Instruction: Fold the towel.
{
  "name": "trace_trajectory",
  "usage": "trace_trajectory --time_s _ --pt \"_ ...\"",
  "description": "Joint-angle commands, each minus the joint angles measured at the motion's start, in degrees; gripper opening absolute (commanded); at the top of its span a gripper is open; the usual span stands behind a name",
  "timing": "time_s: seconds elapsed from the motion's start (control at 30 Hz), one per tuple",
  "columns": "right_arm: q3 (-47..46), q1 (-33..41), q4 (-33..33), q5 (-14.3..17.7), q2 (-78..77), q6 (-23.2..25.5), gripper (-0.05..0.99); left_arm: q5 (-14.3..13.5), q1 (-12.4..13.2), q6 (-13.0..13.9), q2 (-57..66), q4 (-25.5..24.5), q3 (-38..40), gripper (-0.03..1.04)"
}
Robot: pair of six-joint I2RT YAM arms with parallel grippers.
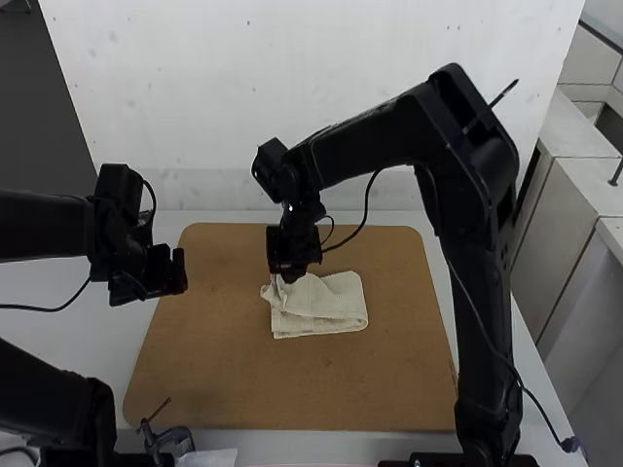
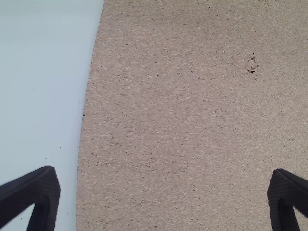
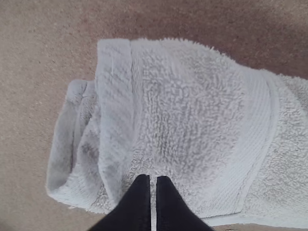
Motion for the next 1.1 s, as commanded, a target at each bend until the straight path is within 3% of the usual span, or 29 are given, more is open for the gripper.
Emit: trace_trajectory --time_s 0.0,0.7,0.97,1.07 --pt "1.09 1.70 0.08 1.30 3.11 0.00 0.02 0.38 0.10 0.69 0.38 0.38 -0.16 0.97" --pt "2.67 4.43 3.86 1.30 5.66 0.17 0.01 0.64 0.89 1.04 1.43 1.70 -0.60 0.97" --pt "2.50 4.69 4.30 -0.20 4.17 0.26 0.02 0.73 0.89 1.04 1.34 1.70 -0.86 0.97" --pt "1.79 4.78 5.09 -2.13 4.26 0.35 0.02 0.73 0.98 1.04 1.17 1.70 -1.21 0.97"
